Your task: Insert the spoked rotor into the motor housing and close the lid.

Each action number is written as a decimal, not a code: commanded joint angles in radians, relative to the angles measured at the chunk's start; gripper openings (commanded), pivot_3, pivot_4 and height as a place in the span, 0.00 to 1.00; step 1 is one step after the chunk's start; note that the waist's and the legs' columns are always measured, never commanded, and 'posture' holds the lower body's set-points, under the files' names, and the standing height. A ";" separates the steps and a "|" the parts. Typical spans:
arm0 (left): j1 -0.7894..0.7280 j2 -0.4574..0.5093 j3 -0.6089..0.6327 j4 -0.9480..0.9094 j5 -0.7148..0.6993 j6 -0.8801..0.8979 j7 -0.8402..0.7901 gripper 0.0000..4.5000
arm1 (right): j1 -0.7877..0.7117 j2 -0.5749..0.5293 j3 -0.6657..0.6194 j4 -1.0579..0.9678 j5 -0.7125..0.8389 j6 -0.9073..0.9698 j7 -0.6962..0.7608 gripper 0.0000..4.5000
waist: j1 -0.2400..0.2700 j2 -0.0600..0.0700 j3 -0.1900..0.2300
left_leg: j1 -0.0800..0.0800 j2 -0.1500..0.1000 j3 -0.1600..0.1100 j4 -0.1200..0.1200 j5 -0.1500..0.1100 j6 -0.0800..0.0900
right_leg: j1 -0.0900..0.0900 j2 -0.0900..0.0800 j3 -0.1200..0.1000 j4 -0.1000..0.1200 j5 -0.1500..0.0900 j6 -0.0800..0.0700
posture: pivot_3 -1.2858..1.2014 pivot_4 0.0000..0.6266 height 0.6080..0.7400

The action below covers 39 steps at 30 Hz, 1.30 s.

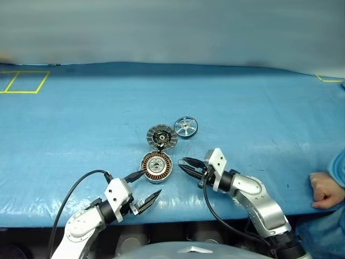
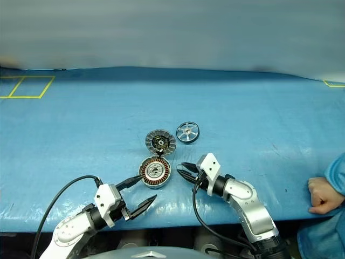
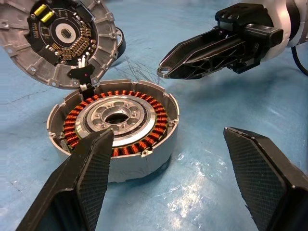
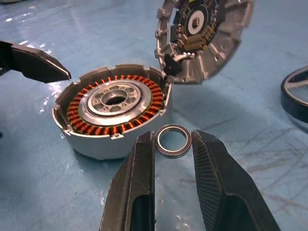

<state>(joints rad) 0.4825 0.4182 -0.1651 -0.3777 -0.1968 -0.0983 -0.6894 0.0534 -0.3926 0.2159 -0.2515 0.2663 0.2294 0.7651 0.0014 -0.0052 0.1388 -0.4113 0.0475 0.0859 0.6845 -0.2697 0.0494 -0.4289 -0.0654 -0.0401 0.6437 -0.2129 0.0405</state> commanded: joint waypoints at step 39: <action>0.111 -0.082 -0.033 -0.046 0.042 -0.092 0.197 0.87 | -0.192 0.142 0.195 0.167 -0.149 -0.062 -0.016 0.17 | -0.012 -0.002 0.004 | -0.001 0.000 0.000 -0.001 -0.001 0.001 | -0.001 -0.002 -0.003 0.000 -0.001 -0.002 | 0.52 0.24 1.00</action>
<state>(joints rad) 0.5908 0.3361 -0.2016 -0.3975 -0.1572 -0.1637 -0.4960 -0.1323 -0.2546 0.4139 -0.0778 0.1223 0.1846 0.7556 -0.0105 -0.0072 0.1423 -0.4123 0.0474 0.0862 0.6839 -0.2707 0.0502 -0.4301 -0.0670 -0.0427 0.6434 -0.2136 0.0390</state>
